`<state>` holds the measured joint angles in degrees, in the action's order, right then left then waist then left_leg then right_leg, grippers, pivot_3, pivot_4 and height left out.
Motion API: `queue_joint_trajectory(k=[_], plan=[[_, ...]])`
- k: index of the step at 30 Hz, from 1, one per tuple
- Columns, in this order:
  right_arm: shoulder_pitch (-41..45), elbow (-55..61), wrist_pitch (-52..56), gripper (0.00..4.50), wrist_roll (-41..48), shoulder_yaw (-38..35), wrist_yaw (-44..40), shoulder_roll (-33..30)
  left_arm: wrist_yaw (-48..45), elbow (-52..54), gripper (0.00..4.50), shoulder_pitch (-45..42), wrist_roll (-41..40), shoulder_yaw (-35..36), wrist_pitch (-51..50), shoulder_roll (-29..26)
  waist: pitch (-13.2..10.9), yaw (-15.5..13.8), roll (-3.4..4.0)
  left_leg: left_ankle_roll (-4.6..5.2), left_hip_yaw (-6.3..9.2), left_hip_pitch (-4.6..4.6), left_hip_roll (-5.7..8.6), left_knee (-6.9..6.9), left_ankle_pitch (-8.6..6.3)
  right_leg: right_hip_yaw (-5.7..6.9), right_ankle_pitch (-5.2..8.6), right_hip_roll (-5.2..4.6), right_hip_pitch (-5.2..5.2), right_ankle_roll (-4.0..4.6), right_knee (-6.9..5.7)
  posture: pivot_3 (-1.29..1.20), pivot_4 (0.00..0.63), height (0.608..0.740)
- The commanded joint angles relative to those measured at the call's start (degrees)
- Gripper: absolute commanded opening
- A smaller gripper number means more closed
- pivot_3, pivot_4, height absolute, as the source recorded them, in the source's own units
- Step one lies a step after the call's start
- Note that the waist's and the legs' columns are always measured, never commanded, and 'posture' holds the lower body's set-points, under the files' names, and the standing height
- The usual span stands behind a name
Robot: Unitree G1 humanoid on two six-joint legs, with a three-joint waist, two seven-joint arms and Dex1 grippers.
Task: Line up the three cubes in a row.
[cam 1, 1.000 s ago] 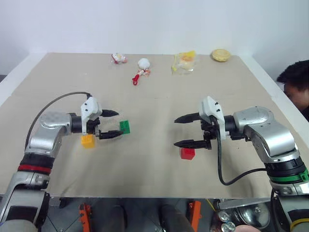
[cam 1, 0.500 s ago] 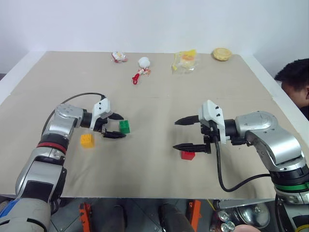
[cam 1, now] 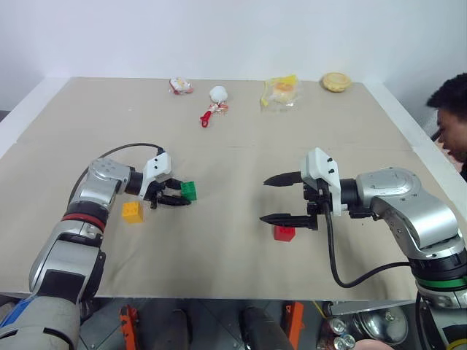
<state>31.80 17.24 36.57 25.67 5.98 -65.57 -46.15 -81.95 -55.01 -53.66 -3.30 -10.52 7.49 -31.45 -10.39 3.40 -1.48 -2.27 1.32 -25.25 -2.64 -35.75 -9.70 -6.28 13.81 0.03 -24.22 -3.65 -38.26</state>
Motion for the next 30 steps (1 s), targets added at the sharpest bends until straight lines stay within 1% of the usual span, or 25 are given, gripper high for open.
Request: queue_joint_trajectory(k=[1, 5, 10, 12, 16, 20, 22, 26, 30], plan=[[0.71, 1.26, -0.29, 4.50, 0.84, -1.68, 0.23, -0.63, -0.41, 0.63, 1.29, -1.24, -0.40, 1.53, 0.57, -0.07, 0.00, 0.00, 0.00, 0.00, 0.00, 0.00, 0.00, 0.00, 0.00, 0.00, 0.00, 0.00, 0.00, 0.00, 0.00, 0.00, 0.150, 0.740], [0.93, 0.77, -0.41, 4.50, 1.08, -2.10, 0.08, -0.64, -0.33, 0.65, 1.29, -1.24, -0.45, 1.74, 0.54, -0.02, 0.00, 0.00, 0.00, 0.00, 0.00, 0.00, 0.00, -0.01, 0.00, 0.00, 0.00, 0.00, 0.00, 0.00, -0.01, 0.00, 0.150, 0.740], [0.19, 1.61, 0.16, 4.50, 2.67, -3.97, -0.37, -1.69, -4.36, 6.52, 1.29, -0.21, -3.48, 2.24, -0.61, 0.71, 0.00, -0.18, 0.00, 0.00, 0.01, -0.02, 0.00, -0.01, 0.00, 0.00, 0.00, 0.00, 0.00, 0.00, -0.02, 0.00, 0.150, 0.740], [-0.48, 2.27, 0.62, 4.50, 3.48, -5.06, -0.64, -2.65, -5.63, 10.32, 1.29, 0.79, -4.62, 1.97, -1.85, 0.99, 0.00, -0.48, 0.00, 0.00, 0.00, -0.02, 0.00, -0.04, 0.00, 0.00, 0.00, -0.01, 0.02, 0.00, -0.02, 0.00, 0.150, 0.740], [-4.16, 5.72, 2.34, 4.50, 8.36, -10.39, -2.02, -5.48, -7.49, 22.42, 1.29, 5.03, -7.12, 0.14, -6.43, 1.81, 0.00, -0.66, 0.00, 0.00, 0.00, 0.00, -0.01, -0.03, 0.00, 0.00, 0.01, 0.00, 0.03, 0.00, -0.02, 0.00, 0.150, 0.740], [-7.19, 7.84, 1.87, 4.50, 10.80, -14.23, -0.49, -5.70, -6.53, 30.73, 1.29, 8.30, -6.96, -2.14, -10.07, 3.12, 0.00, -0.66, 0.00, 0.00, 0.02, 0.04, -0.01, -0.06, 0.00, 0.00, 0.01, 0.00, 0.07, 0.00, -0.03, 0.00, 0.150, 0.740], [-8.45, 8.63, 1.72, 4.50, 11.83, -15.60, 0.39, -5.34, -5.16, 32.50, 1.29, 9.03, -6.12, -3.21, -10.96, 4.35, 0.00, -0.66, 0.00, 0.02, 0.04, 0.08, -0.02, -0.13, 0.01, 0.00, -0.05, 0.02, 0.13, -0.03, -0.04, 0.00, 0.150, 0.740], [-10.54, 10.08, 2.77, 4.50, 13.47, -16.97, 1.44, -6.20, -2.55, 32.78, 1.29, 9.22, -4.22, -5.32, -10.95, 6.35, 0.00, -0.64, 0.00, 0.09, 0.03, 0.13, -0.02, -0.36, 0.06, -0.01, -0.17, 0.03, 0.23, -0.08, -0.04, 0.00, 0.150, 0.740], [-11.62, 10.83, 2.93, 4.50, 14.05, -17.63, 2.36, -6.71, -1.44, 32.24, 1.29, 9.01, -3.25, -6.80, -10.60, 7.19, 0.00, -0.63, 0.00, 0.17, -0.04, 0.14, -0.02, -0.48, 0.11, -0.08, -0.19, 0.02, 0.24, 0.12, -0.04, 0.00, 0.150, 0.740]])
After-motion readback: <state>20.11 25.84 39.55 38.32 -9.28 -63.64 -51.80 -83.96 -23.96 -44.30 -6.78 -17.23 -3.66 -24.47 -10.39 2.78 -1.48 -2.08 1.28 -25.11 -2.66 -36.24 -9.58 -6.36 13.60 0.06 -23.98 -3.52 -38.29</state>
